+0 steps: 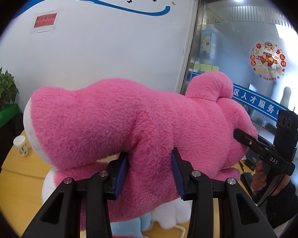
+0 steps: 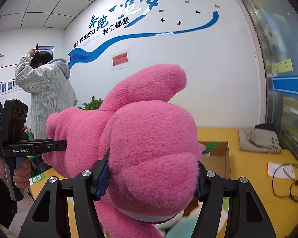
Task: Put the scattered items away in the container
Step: 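Lift the pink bear with both grippers and carry it over the box, then lower the pink bear into the box and open both grippers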
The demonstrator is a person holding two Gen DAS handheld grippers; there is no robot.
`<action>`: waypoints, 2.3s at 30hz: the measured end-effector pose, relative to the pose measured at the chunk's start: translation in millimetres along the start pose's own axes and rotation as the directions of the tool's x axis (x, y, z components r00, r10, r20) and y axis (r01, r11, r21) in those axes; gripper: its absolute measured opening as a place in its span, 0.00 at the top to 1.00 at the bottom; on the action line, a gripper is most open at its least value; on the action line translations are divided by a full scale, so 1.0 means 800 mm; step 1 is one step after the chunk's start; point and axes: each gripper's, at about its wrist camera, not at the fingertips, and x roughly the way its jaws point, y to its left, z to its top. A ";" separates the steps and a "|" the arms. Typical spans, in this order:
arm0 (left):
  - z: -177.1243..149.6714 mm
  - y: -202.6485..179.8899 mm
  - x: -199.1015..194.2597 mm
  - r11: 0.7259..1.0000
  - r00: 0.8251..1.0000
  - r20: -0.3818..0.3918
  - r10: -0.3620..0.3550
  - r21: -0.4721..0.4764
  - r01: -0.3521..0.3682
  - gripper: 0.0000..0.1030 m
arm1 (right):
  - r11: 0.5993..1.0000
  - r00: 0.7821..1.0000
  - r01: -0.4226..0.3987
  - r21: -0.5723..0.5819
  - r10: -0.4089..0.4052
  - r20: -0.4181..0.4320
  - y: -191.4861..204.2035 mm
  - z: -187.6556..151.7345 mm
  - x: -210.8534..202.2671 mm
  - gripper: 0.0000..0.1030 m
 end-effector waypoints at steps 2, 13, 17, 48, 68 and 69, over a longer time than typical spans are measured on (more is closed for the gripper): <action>0.018 0.004 0.007 1.000 1.000 0.022 0.004 0.016 -0.004 0.61 | 1.000 1.000 0.003 -0.002 -0.003 0.011 -0.001 0.018 0.013 0.32; 0.112 0.035 0.116 0.999 0.999 0.019 -0.036 0.031 0.036 0.61 | 1.000 0.999 0.027 -0.010 -0.027 0.039 -0.052 0.100 0.106 0.32; 0.139 0.043 0.175 0.997 0.998 -0.003 -0.065 0.036 0.065 0.61 | 0.999 0.998 0.053 0.012 -0.053 0.041 -0.092 0.120 0.144 0.32; 0.000 0.137 0.551 0.971 0.838 -0.528 -0.140 -0.239 0.011 0.57 | 0.881 0.832 0.324 0.345 -0.092 -0.547 -0.360 -0.065 0.425 0.32; 0.091 0.070 0.321 0.992 0.951 -0.282 0.124 0.002 -0.128 0.25 | 0.936 0.912 0.277 0.218 -0.184 -0.368 -0.284 0.013 0.292 0.00; 0.091 0.067 0.298 0.990 0.954 -0.267 0.135 0.003 -0.140 0.24 | 0.939 0.919 0.273 0.210 -0.190 -0.347 -0.273 0.019 0.276 0.00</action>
